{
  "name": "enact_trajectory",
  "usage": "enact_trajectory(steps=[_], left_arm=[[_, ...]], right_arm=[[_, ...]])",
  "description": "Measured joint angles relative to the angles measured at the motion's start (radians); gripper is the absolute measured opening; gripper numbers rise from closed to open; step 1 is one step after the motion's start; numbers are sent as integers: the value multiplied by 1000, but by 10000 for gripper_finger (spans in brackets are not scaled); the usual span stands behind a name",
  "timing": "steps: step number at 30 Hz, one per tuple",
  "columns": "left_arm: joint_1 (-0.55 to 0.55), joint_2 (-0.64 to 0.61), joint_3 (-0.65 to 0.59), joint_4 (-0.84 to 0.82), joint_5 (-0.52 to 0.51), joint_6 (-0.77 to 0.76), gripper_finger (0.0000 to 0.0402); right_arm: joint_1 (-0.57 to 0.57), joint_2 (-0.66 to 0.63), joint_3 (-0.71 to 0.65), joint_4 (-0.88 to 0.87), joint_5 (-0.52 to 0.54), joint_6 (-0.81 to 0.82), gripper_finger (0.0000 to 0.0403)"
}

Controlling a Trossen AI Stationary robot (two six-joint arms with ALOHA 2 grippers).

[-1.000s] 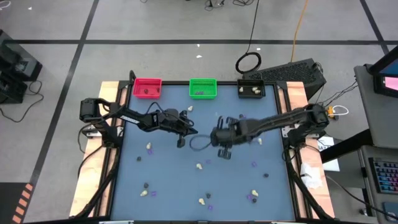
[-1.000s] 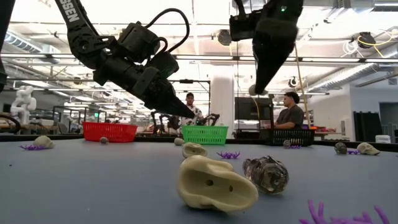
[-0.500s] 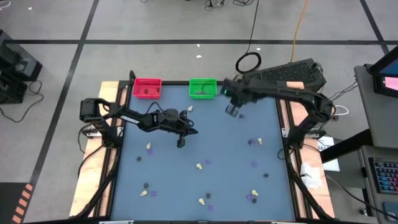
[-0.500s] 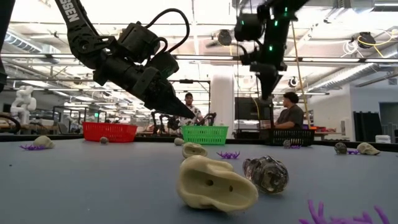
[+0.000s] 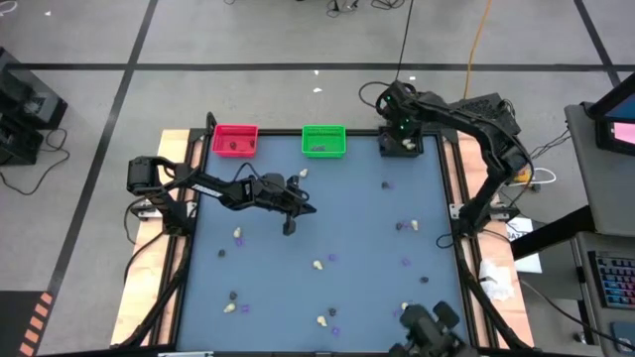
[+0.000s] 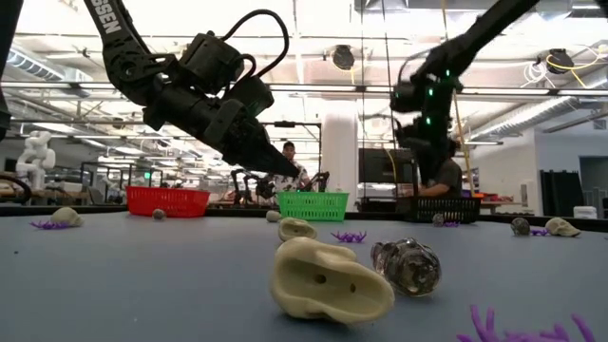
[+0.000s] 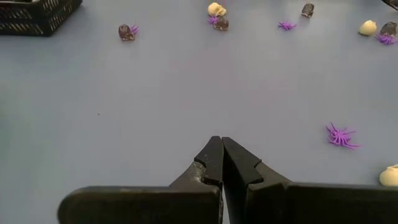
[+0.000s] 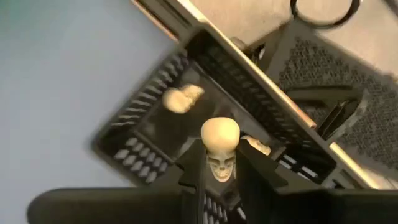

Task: Sort Halloween decoration
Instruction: Put the white skull toy into the black bin

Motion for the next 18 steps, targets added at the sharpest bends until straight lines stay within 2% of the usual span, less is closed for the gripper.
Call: enact_trajectory(steps=[9,18], left_arm=[[-2,0,0,-2,0,-25,0],[-2,0,0,2,0,-25,0]], right_arm=[[-85,144,-1,48,-29,-5,59],[-94,183,-2,55,-25,-5,72]])
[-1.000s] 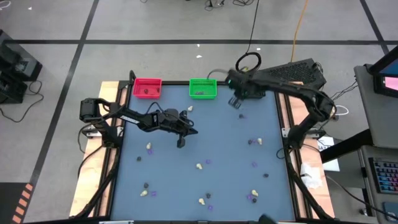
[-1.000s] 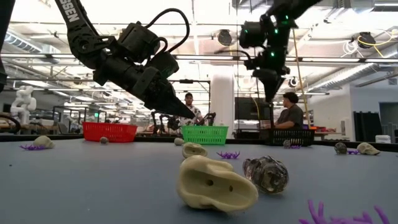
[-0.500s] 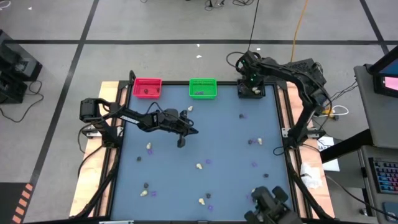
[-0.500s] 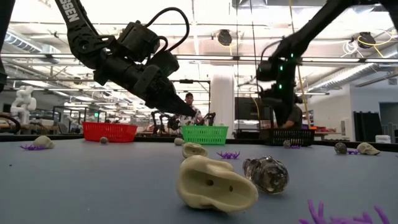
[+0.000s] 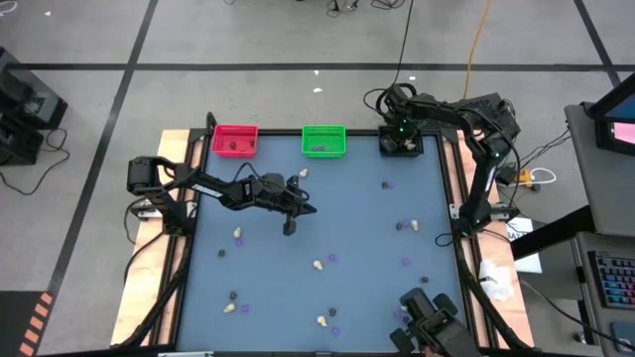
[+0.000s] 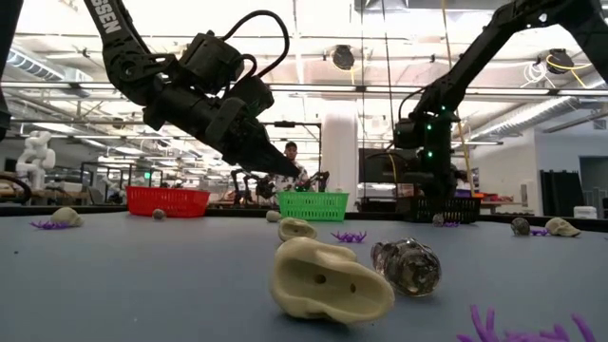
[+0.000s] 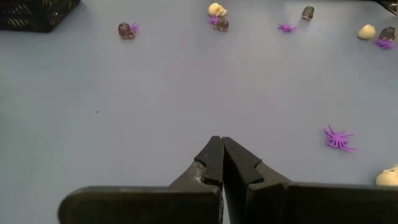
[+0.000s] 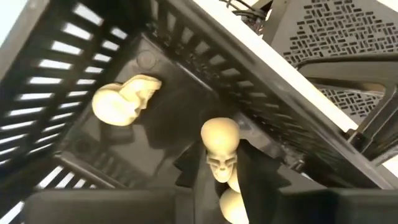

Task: Sort Halloween decoration
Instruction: Put the white skull toy into the black bin, then put the black skull toy into the red bin

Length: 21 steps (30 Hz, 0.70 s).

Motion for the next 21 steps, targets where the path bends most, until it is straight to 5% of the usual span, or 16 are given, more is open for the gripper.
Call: enact_trajectory(steps=[12,16,21], left_arm=[[21,0,0,10,0,0,0],[39,-31,0,-19,0,3,0],[75,-122,2,-99,0,39,0]], right_arm=[[24,-119,1,0,3,-48,176],[35,-199,1,2,3,-58,160],[60,-290,-2,78,0,-80,89]])
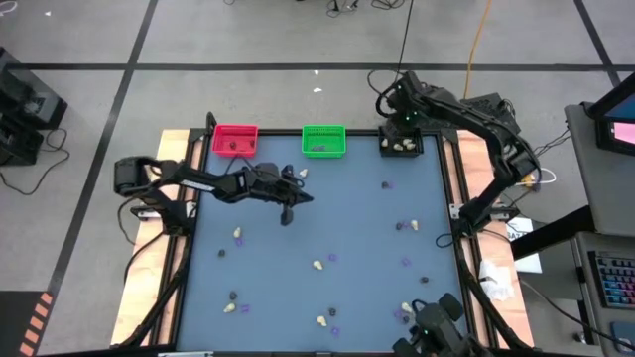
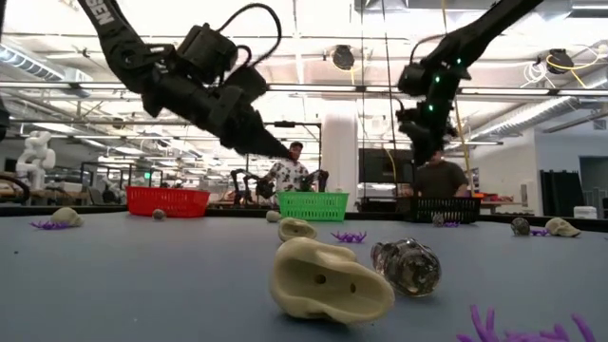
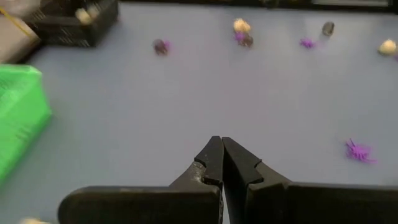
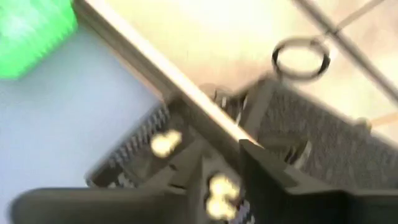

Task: Sort Halloween decoration
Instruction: Put the black skull toy into the red bin

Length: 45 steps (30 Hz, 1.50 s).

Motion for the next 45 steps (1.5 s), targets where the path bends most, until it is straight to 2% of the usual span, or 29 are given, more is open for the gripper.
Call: enact_trajectory(steps=[4,6,10,17,22,27,31,39,45], left_arm=[[31,-86,0,-53,0,15,0],[46,-138,0,-103,0,15,0],[65,-232,10,-244,-2,24,0],[63,-328,49,-550,-3,41,0],[27,-339,64,-798,-85,-32,0],[-52,-337,64,-994,-144,-184,0],[-136,-337,64,-1080,-158,-351,0],[-292,-337,65,-1157,-154,-694,0],[-420,-337,66,-1290,-85,-880,0]], right_arm=[[28,-65,-66,160,-65,-10,22],[47,-96,-126,262,-126,-18,6],[108,-167,-272,459,-182,5,11],[258,-288,-542,833,-184,79,3],[326,-332,-652,1020,-182,73,1],[327,-362,-654,1016,-180,36,1],[327,-361,-654,1045,-180,25,0],[327,-361,-654,1073,-180,2,0],[327,-361,-654,1069,-180,2,0]])
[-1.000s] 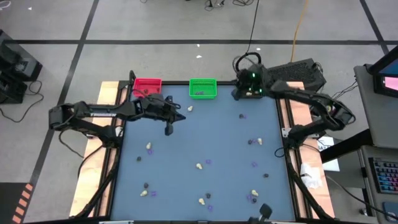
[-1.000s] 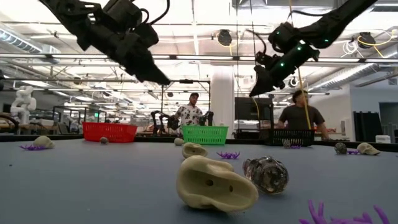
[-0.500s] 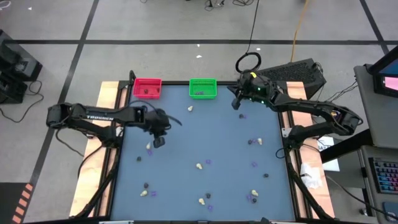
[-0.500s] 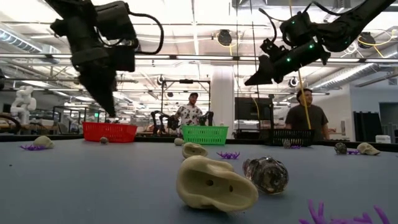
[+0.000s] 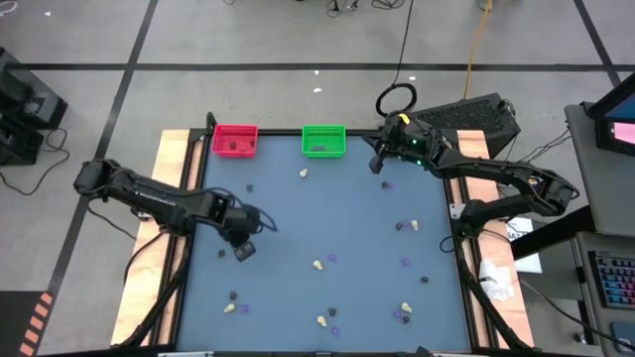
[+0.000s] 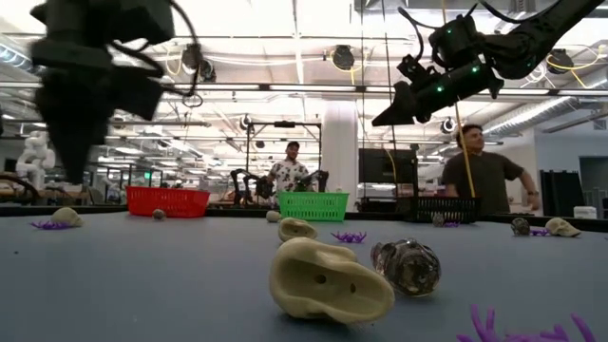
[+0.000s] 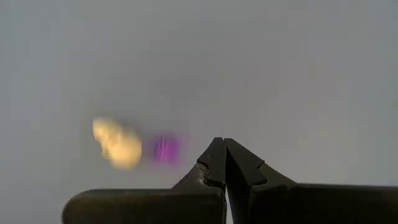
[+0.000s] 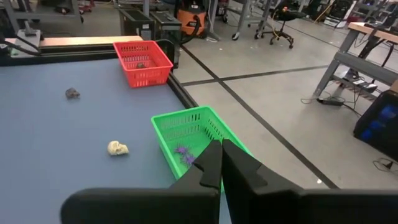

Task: Sort Halloween decoration
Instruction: Put the black skull toy into the red bin

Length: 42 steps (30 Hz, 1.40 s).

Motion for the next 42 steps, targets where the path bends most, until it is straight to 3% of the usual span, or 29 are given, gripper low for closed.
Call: enact_trajectory(steps=[5,12,26,42], left_arm=[[-65,0,0,-149,64,-183,0],[-126,0,0,-164,56,-319,8],[-186,2,-50,-178,8,-339,173],[-185,2,-164,-48,11,-365,183]], right_arm=[[0,0,0,-2,0,-5,0],[0,1,0,-2,0,-15,0],[0,1,1,-2,-3,-15,0],[0,1,1,-2,-3,-15,0]])
